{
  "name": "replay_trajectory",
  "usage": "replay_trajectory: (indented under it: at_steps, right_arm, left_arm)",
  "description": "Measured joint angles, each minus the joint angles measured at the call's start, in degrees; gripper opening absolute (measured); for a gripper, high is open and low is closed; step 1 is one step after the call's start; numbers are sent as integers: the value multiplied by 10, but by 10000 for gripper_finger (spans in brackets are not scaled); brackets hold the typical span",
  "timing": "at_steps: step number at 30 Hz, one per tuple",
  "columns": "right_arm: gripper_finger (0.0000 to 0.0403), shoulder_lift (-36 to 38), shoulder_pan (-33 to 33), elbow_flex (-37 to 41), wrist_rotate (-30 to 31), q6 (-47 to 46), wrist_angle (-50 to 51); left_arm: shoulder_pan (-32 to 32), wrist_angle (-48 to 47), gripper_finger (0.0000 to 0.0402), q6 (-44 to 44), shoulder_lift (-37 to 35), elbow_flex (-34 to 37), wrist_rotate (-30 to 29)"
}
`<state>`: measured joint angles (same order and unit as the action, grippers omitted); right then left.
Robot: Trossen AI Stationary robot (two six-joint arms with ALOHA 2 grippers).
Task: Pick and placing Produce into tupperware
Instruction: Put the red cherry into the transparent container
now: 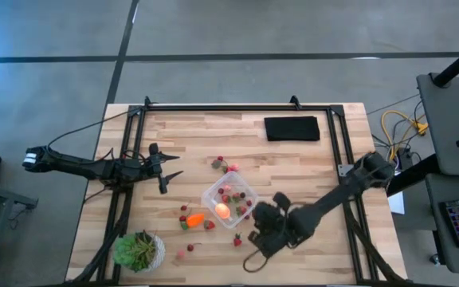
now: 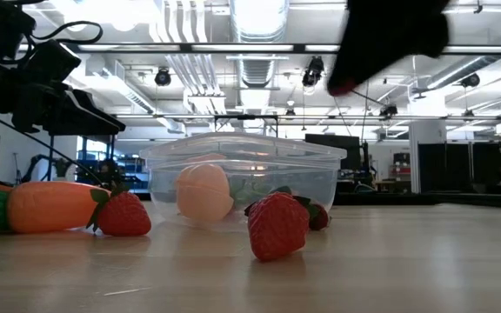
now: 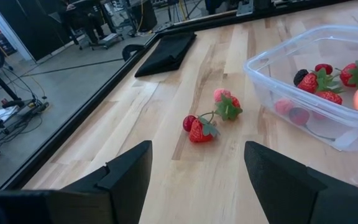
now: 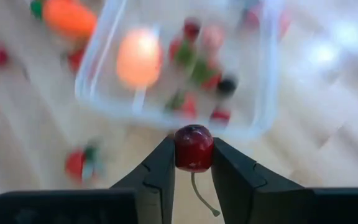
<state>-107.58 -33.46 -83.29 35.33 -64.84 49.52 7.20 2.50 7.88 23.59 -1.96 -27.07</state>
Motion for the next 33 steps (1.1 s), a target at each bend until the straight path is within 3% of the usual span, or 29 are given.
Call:
replay_trajectory:
  at_steps: [3, 6, 12, 21, 27, 33]
  right_arm:
    - [89, 22, 41, 0, 7, 62, -19]
    - [99, 29, 90, 0, -24, 146, -60]
    - [130, 10, 181, 0, -177, 235, -139]
    - [199, 0, 191, 1, -235, 258, -131]
    - [211, 0, 130, 1, -190, 265, -69]
    - [208, 1, 50, 26, -87, 98, -18]
  left_arm:
    - [0, 0, 242, 0, 0, 0, 0]
    - [0, 0, 242, 0, 0, 0, 0]
    - [0, 0, 242, 0, 0, 0, 0]
    - [0, 0, 242, 0, 0, 0, 0]
    - [0, 0, 242, 0, 0, 0, 0]
    - [0, 0, 242, 0, 0, 0, 0]
